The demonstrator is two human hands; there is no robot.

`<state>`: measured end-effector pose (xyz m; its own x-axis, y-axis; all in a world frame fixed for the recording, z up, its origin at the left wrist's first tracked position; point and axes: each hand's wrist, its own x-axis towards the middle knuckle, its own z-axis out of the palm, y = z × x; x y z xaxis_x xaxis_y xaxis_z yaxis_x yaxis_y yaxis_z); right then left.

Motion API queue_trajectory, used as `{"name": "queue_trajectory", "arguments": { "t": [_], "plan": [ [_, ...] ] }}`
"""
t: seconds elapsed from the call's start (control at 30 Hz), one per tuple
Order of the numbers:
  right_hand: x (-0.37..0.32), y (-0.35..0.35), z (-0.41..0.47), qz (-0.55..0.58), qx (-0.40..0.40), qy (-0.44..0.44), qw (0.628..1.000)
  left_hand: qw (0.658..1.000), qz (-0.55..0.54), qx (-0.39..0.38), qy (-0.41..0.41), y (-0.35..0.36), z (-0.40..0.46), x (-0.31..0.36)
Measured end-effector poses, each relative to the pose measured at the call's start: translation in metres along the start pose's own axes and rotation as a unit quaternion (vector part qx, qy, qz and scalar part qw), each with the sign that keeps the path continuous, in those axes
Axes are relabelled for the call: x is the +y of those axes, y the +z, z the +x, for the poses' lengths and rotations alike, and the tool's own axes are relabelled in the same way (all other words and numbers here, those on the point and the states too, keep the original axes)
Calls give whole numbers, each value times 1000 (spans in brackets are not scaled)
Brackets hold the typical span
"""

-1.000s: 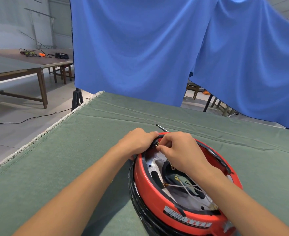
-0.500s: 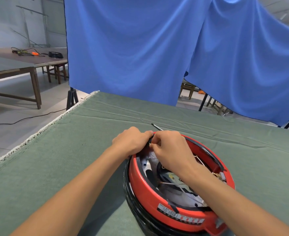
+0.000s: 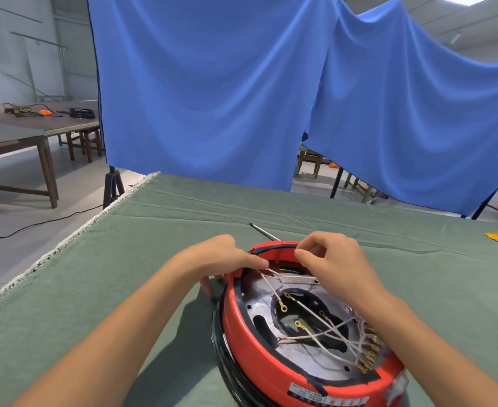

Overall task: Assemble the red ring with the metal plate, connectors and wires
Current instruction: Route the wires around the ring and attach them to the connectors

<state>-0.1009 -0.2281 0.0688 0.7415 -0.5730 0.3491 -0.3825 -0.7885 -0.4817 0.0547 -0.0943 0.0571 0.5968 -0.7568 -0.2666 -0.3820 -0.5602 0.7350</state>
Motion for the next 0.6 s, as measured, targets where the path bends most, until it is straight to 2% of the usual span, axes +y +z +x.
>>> {"name": "queue_trajectory", "arguments": {
  "t": [0.13, 0.33, 0.43, 0.6],
  "plan": [
    [12, -13, -1, -1, 36, 19, 999, 996, -86, 16, -2, -9, -2, 0],
    [19, -19, -1, 37, 70, -1, 997, 982, -143, 106, -58, -39, 0, -22],
    [11, -16, -2, 48, 42, -56, 996, 965, -199, 144, -87, -46, 4, -31],
    [-3, 10, -3, 9, -66, -127, 990, 928, -289, 200, -120, -37, 13, -40]
  ]
}}
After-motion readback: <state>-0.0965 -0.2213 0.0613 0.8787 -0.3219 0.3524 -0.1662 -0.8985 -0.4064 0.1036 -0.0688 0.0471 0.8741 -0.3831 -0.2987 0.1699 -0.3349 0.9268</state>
